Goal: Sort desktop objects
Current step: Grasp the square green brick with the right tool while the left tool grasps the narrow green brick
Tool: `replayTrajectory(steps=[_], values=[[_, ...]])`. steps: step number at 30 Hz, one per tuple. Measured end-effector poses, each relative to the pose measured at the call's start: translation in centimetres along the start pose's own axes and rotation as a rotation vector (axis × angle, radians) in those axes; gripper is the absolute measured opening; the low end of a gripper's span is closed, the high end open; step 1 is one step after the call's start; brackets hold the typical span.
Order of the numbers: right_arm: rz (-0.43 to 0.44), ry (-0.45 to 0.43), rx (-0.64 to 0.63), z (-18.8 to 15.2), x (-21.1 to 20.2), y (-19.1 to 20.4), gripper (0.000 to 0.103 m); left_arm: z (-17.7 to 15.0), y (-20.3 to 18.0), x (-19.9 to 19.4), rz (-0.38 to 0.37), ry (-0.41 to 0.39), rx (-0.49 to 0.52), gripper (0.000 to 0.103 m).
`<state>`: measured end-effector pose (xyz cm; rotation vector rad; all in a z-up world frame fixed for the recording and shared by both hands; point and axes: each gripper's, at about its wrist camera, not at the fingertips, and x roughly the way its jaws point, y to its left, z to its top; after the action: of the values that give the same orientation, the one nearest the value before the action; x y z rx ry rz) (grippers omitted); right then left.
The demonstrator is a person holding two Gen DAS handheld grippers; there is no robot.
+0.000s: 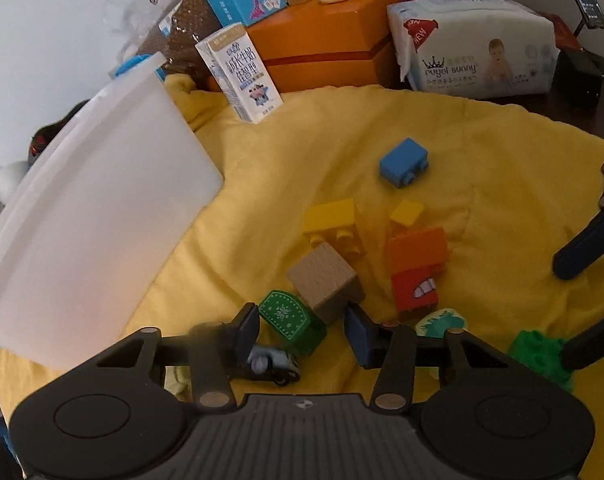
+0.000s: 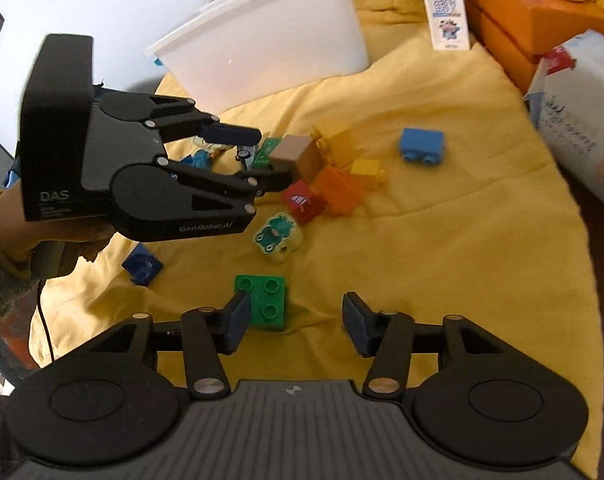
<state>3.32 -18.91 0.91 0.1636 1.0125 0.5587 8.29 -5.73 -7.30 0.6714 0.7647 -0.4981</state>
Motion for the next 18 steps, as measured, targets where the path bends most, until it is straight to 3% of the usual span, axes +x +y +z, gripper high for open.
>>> replayTrajectory(steps=[1, 4, 8, 13, 15, 18], values=[[-0.003, -0.003, 0.003, -0.1, -0.1, 0.0, 0.054, 0.0, 0.2, 0.1, 0.005, -0.001, -0.012, 0.038], [-0.02, 0.002, 0.005, 0.2, 0.2, 0.1, 0.055, -0.2, 2.0, -0.5, -0.022, -0.004, -0.111, 0.032], [-0.08, 0.028, -0.05, 0.6, 0.7, 0.0, 0.054, -1.7, 2.9, -4.0, -0.019, -0.057, -0.272, 0.032], [-0.058, 0.012, -0.082, 0.7, 0.3, 0.1, 0.053, -5.4, 2.6, -9.4, -0.123, -0.165, -0.581, 0.032], [-0.056, 0.01, -0.101, 0.8, 0.3, 0.4, 0.053, -7.4, 2.0, -9.5, -0.201, -0.163, -0.685, 0.032], [-0.043, 0.012, -0.132, 1.0, 0.3, 0.9, 0.054, -9.6, 0.9, -8.3, -0.2, -0.084, -0.744, 0.032]])
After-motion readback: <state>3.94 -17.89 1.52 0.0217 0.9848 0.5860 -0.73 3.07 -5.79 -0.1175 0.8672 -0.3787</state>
